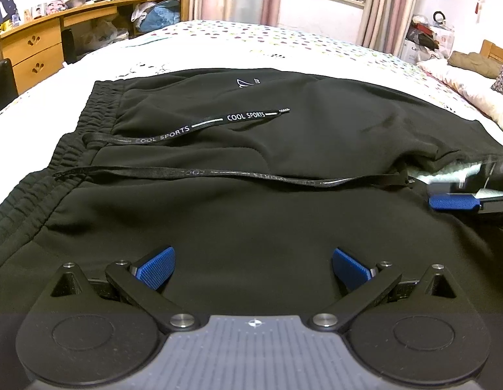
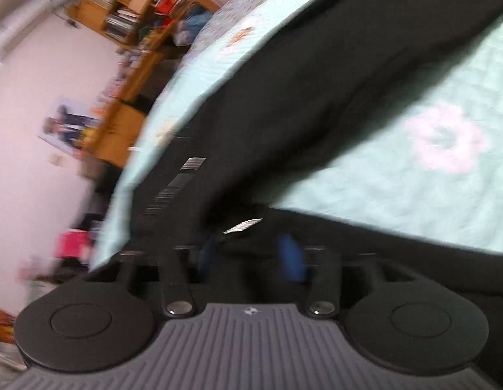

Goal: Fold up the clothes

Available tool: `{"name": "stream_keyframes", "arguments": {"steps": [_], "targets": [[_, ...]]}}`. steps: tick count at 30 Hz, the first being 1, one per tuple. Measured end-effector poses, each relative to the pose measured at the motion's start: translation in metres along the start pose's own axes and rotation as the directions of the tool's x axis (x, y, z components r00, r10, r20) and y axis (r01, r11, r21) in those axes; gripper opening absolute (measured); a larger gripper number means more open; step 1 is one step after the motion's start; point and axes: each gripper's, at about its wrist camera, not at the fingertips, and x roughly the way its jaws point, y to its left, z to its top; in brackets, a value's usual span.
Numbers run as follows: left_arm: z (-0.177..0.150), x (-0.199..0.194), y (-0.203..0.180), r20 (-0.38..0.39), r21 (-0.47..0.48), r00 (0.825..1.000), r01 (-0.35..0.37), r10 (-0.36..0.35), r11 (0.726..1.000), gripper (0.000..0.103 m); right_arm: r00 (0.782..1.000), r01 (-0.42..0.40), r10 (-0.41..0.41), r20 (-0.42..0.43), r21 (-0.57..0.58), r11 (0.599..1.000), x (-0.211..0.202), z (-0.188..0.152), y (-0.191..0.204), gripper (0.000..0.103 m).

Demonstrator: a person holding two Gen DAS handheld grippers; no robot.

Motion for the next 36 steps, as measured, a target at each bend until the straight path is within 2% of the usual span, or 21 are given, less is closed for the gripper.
{"name": "stream_keyframes", "arguments": {"steps": [1, 3, 5, 7, 11, 14, 16, 18, 21, 22, 23, 24, 25, 26, 27, 28, 29, 32, 33, 35, 36], "targets": [[0.002, -0.005, 0.003, -0.005, -0.020, 1.000, 0.012, -0.012, 1.000, 0.102, 0.999, 0.051, -0.051, 0.016, -0.024, 0.998, 0.003, -0.002, -0.003, 0.011], [0.008, -0.014, 0.013, -0.014, -0.099, 0.997, 0.070, -0.071, 0.993, 0.102, 0.997, 0.039, -0.033, 0.073, -0.076, 0.996, -0.008, -0.008, 0.005, 0.026], [0.020, -0.025, 0.031, 0.005, -0.217, 0.982, 0.185, -0.188, 0.958, 0.102, 0.995, -0.010, 0.022, 0.102, -0.119, 0.993, -0.020, -0.020, 0.006, 0.045], [0.034, -0.032, 0.046, 0.046, -0.287, 0.964, 0.264, -0.262, 0.921, 0.102, 0.992, -0.064, 0.077, 0.099, -0.122, 0.990, -0.020, -0.030, -0.001, 0.049], [0.076, -0.025, 0.078, 0.082, -0.346, 0.975, 0.223, -0.208, 0.911, 0.102, 0.975, -0.146, 0.168, 0.145, -0.153, 0.977, -0.019, -0.045, -0.023, 0.049], [0.109, -0.010, 0.092, 0.092, -0.332, 0.962, 0.275, -0.259, 0.902, 0.102, 0.970, -0.158, 0.183, 0.158, -0.162, 0.974, -0.019, -0.041, -0.024, 0.049], [0.130, 0.008, 0.092, 0.068, -0.304, 0.913, 0.403, -0.402, 0.863, 0.102, 0.966, -0.182, 0.205, 0.158, -0.148, 0.972, -0.022, -0.045, -0.030, 0.049], [0.145, 0.040, 0.091, 0.020, -0.321, 0.850, 0.504, -0.526, 0.802, 0.102, 0.960, -0.208, 0.228, 0.161, -0.132, 0.969, -0.024, -0.049, -0.036, 0.049], [0.154, 0.108, 0.099, -0.113, -0.427, 0.781, 0.521, -0.615, 0.739, 0.102, 0.953, -0.237, 0.254, 0.162, -0.119, 0.964, -0.021, -0.050, -0.039, 0.049], [0.156, 0.131, 0.104, -0.156, -0.466, 0.769, 0.496, -0.620, 0.732, 0.100, 0.952, -0.243, 0.260, 0.161, -0.118, 0.963, -0.022, -0.050, -0.041, 0.048], [0.155, 0.153, 0.116, -0.192, -0.511, 0.780, 0.438, -0.595, 0.740, 0.085, 0.951, -0.249, 0.265, 0.160, -0.116, 0.962, -0.024, -0.050, -0.043, 0.048], [0.155, 0.170, 0.132, -0.187, -0.580, 0.766, 0.419, -0.615, 0.698, 0.083, 0.950, -0.254, 0.270, 0.159, -0.115, 0.960, -0.025, -0.050, -0.045, 0.048], [0.154, 0.179, 0.150, -0.142, -0.664, 0.743, 0.418, -0.654, 0.620, 0.079, 0.949, -0.258, 0.274, 0.159, -0.112, 0.960, -0.026, -0.050, -0.047, 0.047], [0.156, 0.185, 0.166, -0.108, -0.716, 0.740, 0.406, -0.664, 0.568, 0.059, 0.948, -0.262, 0.277, 0.160, -0.109, 0.959, -0.026, -0.050, -0.048, 0.047], [0.164, 0.185, 0.173, -0.121, -0.690, 0.785, 0.374, -0.608, 0.620, 0.045, 0.947, -0.266, 0.280, 0.160, -0.106, 0.958, -0.027, -0.050, -0.049, 0.046], [0.172, 0.182, 0.174, -0.153, -0.626, 0.829, 0.340, -0.538, 0.702, 0.023, 0.946, -0.269, 0.283, 0.160, -0.103, 0.958, -0.027, -0.050, -0.051, 0.046], [0.179, 0.181, 0.175, -0.178, -0.571, 0.859, 0.307, -0.479, 0.761, 0.010, 0.945, -0.273, 0.287, 0.159, -0.101, 0.957, -0.028, -0.050, -0.051, 0.046], [0.182, 0.187, 0.183, -0.187, -0.576, 0.881, 0.259, -0.434, 0.775, 0.003, 0.943, -0.280, 0.292, 0.158, -0.097, 0.955, -0.030, -0.050, -0.052, 0.046], [0.185, 0.183, 0.182, -0.174, -0.565, 0.899, 0.244, -0.403, 0.788, 0.003, 0.943, -0.281, 0.294, 0.159, -0.097, 0.955, -0.030, -0.050, -0.052, 0.046], [0.191, 0.174, 0.173, -0.176, -0.508, 0.934, 0.183, -0.310, 0.841, 0.003, 0.942, -0.283, 0.295, 0.160, -0.097, 0.954, -0.032, -0.051, -0.052, 0.046], [0.194, 0.171, 0.168, -0.179, -0.491, 0.942, 0.165, -0.285, 0.855, 0.003, 0.942, -0.282, 0.295, 0.160, -0.097, 0.954, -0.032, -0.051, -0.052, 0.046]]}}
